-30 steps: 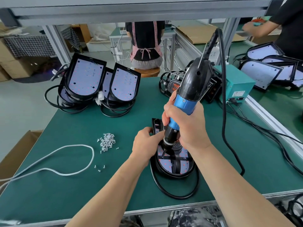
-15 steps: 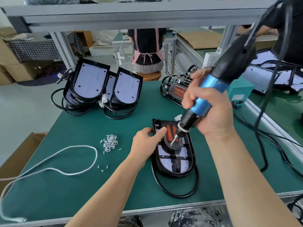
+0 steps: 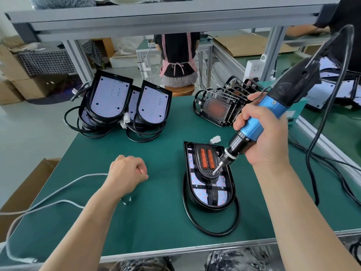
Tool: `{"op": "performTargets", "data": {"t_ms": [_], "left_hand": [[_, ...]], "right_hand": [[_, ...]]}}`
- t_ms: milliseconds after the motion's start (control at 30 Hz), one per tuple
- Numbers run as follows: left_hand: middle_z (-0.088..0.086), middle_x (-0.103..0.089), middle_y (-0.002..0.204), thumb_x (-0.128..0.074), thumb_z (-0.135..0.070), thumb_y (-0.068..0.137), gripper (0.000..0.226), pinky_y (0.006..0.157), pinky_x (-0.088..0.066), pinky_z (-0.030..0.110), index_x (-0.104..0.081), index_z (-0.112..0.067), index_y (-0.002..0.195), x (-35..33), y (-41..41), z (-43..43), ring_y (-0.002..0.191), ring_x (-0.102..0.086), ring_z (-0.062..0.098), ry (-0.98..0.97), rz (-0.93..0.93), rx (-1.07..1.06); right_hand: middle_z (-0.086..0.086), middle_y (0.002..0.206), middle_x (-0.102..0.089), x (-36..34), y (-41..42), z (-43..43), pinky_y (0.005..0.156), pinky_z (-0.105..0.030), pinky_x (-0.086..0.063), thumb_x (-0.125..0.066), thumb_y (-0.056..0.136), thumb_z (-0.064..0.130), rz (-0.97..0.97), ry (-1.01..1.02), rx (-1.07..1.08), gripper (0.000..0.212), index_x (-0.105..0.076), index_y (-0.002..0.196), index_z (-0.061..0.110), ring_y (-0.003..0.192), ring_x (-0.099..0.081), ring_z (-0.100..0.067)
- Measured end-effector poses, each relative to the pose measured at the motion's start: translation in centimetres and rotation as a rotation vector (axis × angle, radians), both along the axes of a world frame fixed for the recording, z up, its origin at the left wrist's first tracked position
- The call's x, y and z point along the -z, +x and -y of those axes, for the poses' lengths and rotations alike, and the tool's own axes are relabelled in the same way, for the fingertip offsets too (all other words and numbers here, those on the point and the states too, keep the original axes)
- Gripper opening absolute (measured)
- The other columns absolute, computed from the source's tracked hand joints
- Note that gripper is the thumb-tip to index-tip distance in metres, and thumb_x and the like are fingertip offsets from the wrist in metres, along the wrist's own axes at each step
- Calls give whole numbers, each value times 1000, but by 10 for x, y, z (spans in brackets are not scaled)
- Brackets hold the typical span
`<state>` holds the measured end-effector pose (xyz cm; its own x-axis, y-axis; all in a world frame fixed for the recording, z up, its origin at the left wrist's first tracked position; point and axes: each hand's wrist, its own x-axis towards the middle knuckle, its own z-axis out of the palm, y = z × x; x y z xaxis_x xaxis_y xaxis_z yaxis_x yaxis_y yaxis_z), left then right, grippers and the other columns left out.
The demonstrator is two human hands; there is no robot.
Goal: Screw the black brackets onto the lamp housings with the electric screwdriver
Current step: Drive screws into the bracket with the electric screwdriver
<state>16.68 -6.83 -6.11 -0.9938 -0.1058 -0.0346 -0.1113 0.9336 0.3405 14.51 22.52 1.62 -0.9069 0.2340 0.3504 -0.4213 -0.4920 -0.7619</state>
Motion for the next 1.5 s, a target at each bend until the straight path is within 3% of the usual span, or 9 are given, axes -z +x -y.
{"op": "performTargets", "data": {"t_ms": [200,267,367,467,533,667,1300,1500], "left_hand": [[-7,-64,93,-61,-27,94,8,88,-40,31,-64,-21,90,1,1,-6,99,-51,20,-215,-20,137],[-5,-63,85,-61,-17,92,8,77,-43,28,-60,-15,85,0,5,-12,86,-55,20,4,-127,133],[-5,-66,70,-71,-10,85,14,59,-43,13,-60,-16,78,-10,11,-33,63,-55,6,506,-182,63],[0,-73,75,-77,-4,82,18,67,-50,14,-63,-14,87,-15,17,-60,68,-62,7,926,-129,75],[2,-75,80,-75,2,82,23,74,-53,17,-62,-13,92,-15,18,-74,76,-67,10,1045,-114,91],[1,-73,76,-73,10,80,27,71,-51,13,-63,-13,91,-14,19,-89,74,-67,9,1195,-111,133],[0,-72,80,-71,12,81,28,78,-53,19,-64,-11,95,-14,25,-100,79,-64,14,1318,-71,146],[-3,-71,79,-76,-2,75,28,77,-53,20,-68,-27,81,-11,30,-109,76,-61,11,1240,-224,140]], "right_hand": [[-1,63,-48,0,0,3,57,-28,-42,-59,78,-1,8,-27,14,17,-58,86,14,51,-49,-21],[-1,63,-48,0,0,5,56,-28,-42,-58,79,-2,21,-44,31,16,-56,87,12,52,-49,-21],[-4,69,-46,-4,0,8,56,-29,-42,-58,78,-4,37,-95,61,17,-53,87,10,52,-48,-21],[-4,70,-44,-10,0,12,56,-28,-42,-58,81,-2,43,-177,69,16,-52,91,9,53,-48,-19],[-3,70,-45,-14,1,15,56,-28,-43,-58,82,-1,45,-225,65,15,-52,92,9,54,-48,-17],[-4,70,-45,-20,3,23,55,-28,-44,-58,80,0,41,-237,72,17,-51,92,9,53,-47,-17],[-3,71,-46,-16,6,23,56,-29,-45,-60,81,0,72,-238,113,18,-52,95,8,55,-48,-18],[-6,77,-46,-15,7,26,55,-29,-45,-61,80,0,95,-284,178,19,-50,94,7,57,-46,-19]]}}
